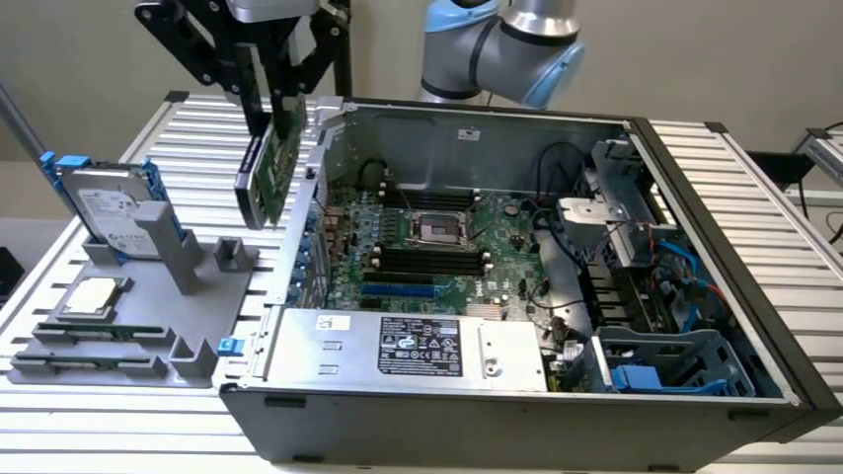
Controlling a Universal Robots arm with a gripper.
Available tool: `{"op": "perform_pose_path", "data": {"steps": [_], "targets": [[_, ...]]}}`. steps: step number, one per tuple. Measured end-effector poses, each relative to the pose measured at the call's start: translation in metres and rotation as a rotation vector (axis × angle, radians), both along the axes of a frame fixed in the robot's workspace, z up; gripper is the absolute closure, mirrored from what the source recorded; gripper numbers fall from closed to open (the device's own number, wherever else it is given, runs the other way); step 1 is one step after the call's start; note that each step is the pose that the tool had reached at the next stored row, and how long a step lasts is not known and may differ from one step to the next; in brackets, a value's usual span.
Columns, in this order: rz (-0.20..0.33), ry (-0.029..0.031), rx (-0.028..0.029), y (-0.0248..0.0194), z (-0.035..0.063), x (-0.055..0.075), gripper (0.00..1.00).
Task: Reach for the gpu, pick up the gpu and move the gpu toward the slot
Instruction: 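Pick up the gpu and move the gpu toward the slot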
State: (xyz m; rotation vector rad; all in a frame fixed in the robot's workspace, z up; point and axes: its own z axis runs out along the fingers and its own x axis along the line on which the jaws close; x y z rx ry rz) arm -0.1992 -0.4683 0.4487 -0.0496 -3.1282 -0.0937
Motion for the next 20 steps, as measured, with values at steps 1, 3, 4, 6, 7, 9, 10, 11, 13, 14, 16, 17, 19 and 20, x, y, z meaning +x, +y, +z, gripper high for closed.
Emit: {"op": "perform_pose_path", "data": {"steps": [1, 3, 4, 6, 7, 9, 10, 11, 13, 14, 16, 17, 19, 20], "targets": [[0.000, 0.0003, 0.0005, 0.0000, 0.0000, 0.004, 0.74], [0.000, 0.0007, 0.0016, 0.0000, 0.0000, 0.014, 0.74], [0.000, 0.0009, 0.0020, 0.0000, 0.0000, 0.018, 0.74], [0.000, 0.0016, 0.0023, 0.0000, 0.0001, 0.027, 0.74], [0.000, 0.0018, 0.0025, 0.0000, 0.0000, 0.032, 0.74], [0.000, 0.0021, 0.0026, 0.0000, 0.0000, 0.041, 0.74], [0.000, 0.0022, 0.0024, 0.0000, 0.0000, 0.045, 0.74], [0.000, 0.0023, 0.0025, 0.0001, -0.0002, 0.050, 0.74], [0.000, 0.0023, 0.0025, 0.0003, -0.0006, 0.059, 0.74], [0.000, 0.0024, 0.0025, 0.0004, -0.0008, 0.064, 0.74], [0.000, 0.0025, 0.0025, 0.0008, -0.0015, 0.073, 0.74], [0.000, 0.0026, 0.0024, 0.0010, -0.0020, 0.077, 0.74], [0.000, 0.0027, 0.0025, 0.0016, -0.0033, 0.086, 0.74], [0.000, 0.0027, 0.0025, 0.0020, -0.0042, 0.091, 0.74]]}}
